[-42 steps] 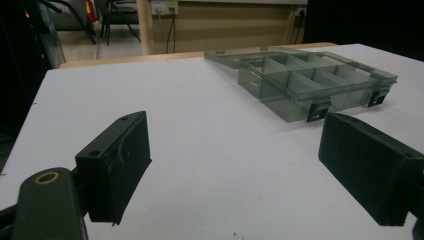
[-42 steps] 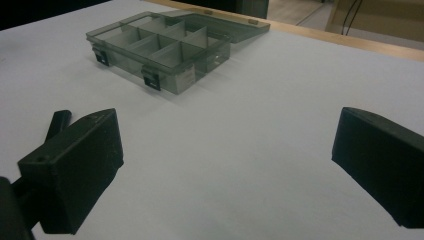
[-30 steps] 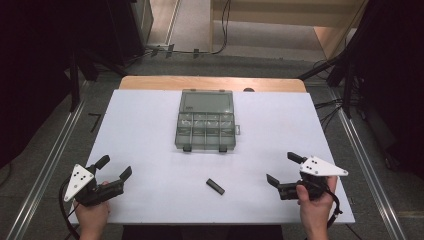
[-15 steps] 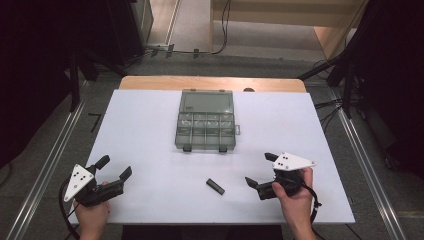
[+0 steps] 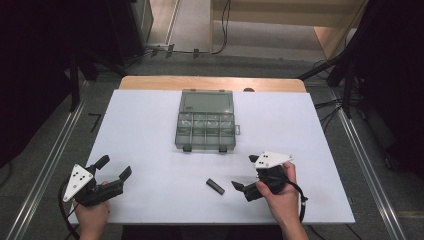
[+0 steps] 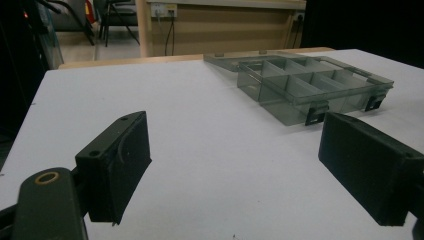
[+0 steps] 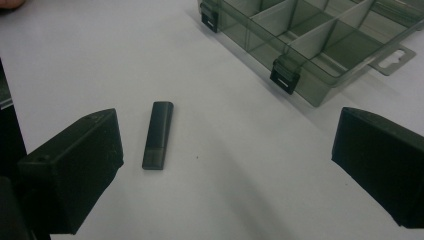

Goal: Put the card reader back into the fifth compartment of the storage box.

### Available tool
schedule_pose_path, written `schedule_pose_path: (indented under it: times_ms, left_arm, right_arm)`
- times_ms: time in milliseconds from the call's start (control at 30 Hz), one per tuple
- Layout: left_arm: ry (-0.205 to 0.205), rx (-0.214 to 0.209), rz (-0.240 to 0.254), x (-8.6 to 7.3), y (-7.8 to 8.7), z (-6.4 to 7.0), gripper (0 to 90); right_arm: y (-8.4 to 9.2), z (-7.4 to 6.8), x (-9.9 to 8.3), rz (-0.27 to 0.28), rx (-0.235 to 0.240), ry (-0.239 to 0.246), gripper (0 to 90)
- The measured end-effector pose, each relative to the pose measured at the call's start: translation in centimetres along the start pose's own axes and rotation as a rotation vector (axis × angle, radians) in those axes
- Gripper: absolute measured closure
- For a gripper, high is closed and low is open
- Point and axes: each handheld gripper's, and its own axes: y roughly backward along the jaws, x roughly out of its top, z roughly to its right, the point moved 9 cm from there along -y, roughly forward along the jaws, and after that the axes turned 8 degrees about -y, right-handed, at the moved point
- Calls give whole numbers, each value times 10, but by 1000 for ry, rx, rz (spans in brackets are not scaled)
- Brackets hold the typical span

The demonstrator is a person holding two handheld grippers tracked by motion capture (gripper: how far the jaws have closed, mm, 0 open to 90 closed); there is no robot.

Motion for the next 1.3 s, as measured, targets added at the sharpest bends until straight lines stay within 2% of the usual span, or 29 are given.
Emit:
schedule_pose_path:
  times_ms: [33,233,433,833,867,900,933,1200,1267,1300]
  left_arm:
    - [1,0,0,0,0,0,136]
    - [0,0,-1,0,0,0,136]
    - [-4,-1,-3,0,0,1,136]
    - [-16,2,-8,0,0,1,136]
    - [-18,2,-8,0,-1,1,136]
    - [-18,2,-8,0,-1,2,136]
    - [-19,2,-8,0,-1,2,136]
    - [-19,0,-8,0,-1,2,135]
    - [-19,0,-8,0,-1,2,136]
    - [-18,0,-6,0,-1,1,136]
  right_arm:
    - [-4,-4,1,-13,13,8,0]
    - [-16,-13,5,-54,26,33,0]
    - [-25,-19,8,-79,40,53,0]
    - [-41,-29,12,-131,58,64,0]
    - [-42,-30,12,-134,56,70,49]
    - [-43,-30,13,-126,43,75,136]
    - [-44,-30,14,-121,30,74,157]
    - [-55,-42,12,-155,71,77,169]
    - [-59,-42,11,-165,66,66,233]
    - [-61,-43,9,-181,77,38,311]
